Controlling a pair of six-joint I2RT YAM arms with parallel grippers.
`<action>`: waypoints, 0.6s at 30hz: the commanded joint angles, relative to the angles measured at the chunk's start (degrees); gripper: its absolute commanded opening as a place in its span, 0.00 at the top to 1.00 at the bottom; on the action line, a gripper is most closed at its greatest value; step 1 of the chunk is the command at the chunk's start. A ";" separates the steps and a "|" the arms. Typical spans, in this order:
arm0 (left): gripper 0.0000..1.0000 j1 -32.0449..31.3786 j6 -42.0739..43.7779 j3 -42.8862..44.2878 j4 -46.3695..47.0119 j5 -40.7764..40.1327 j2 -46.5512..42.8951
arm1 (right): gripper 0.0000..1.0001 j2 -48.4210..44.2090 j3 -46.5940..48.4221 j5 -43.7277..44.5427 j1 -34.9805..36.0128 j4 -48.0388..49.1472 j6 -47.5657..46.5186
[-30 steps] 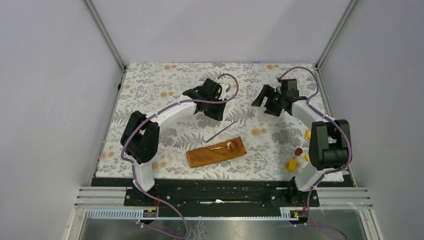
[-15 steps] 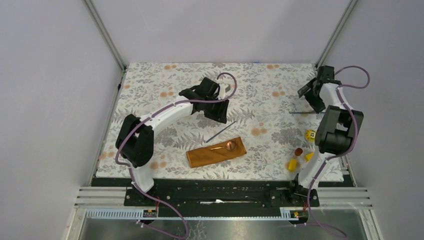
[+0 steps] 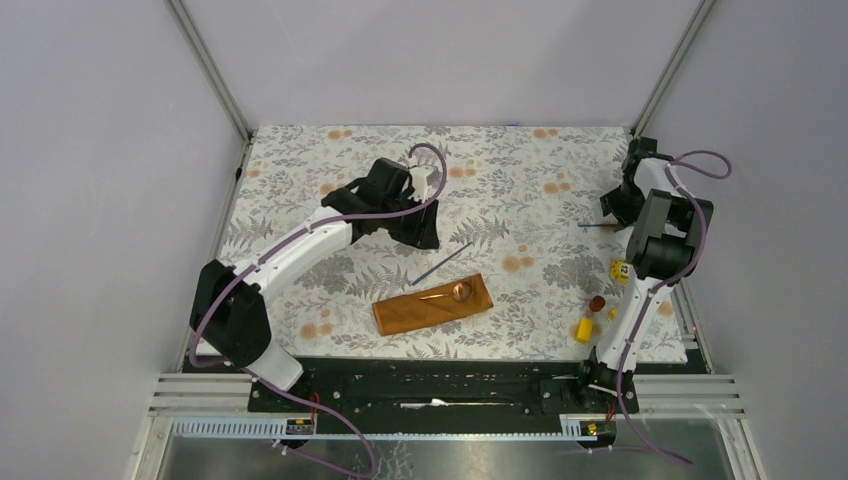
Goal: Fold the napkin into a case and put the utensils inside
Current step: Move the chopsticks to the center of the board.
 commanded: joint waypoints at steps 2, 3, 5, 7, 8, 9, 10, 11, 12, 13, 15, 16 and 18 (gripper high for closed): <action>0.48 1.20 1.53 -0.78 1.90 -0.70 -5.83 | 0.48 1.90 2.54 3.41 -0.47 -3.68 4.28; 0.48 1.37 1.54 -0.76 1.73 -0.82 -6.58 | 0.51 2.40 2.85 3.78 -0.47 -3.70 4.69; 0.48 1.74 1.76 -0.76 1.38 -0.98 -7.58 | 0.58 3.41 3.04 4.11 -0.51 -3.79 5.21; 0.48 2.00 1.96 -0.71 0.77 -1.30 -8.53 | 0.62 4.31 2.91 2.93 -0.47 -3.96 5.30; 0.48 2.21 2.10 -0.69 0.54 -1.50 -9.10 | 0.66 4.73 2.76 2.22 -0.47 -3.78 5.07; 0.48 2.37 2.19 -0.76 0.39 -1.76 -9.59 | 0.70 5.14 2.55 1.22 -0.47 -3.27 4.39; 0.48 2.61 2.30 -0.83 0.20 -1.74 -10.01 | 0.78 5.55 2.59 0.23 -0.47 -2.69 3.37; 0.48 2.81 2.39 -0.87 0.11 -1.68 -10.32 | 0.87 5.94 2.89 -0.52 -0.36 -2.43 1.90; 0.48 3.03 2.48 -0.86 0.03 -1.67 -10.64 | 0.93 6.20 2.95 -1.00 -0.05 -2.11 0.56; 0.48 3.22 2.55 -0.86 -0.17 -1.67 -10.83 | 0.99 6.25 2.89 -1.69 0.37 -1.47 -1.30; 0.48 3.59 2.66 -0.68 -0.59 -1.58 -11.02 | 1.00 6.90 3.11 -3.69 1.52 -0.56 -5.87; 0.48 3.70 2.68 -0.68 -0.74 -1.58 -11.14 | 1.00 7.41 3.58 -4.46 2.12 -0.96 -8.53; 0.48 3.94 2.69 -0.75 -0.71 -1.57 -11.37 | 1.00 8.14 4.09 -6.37 3.78 -1.38 -14.02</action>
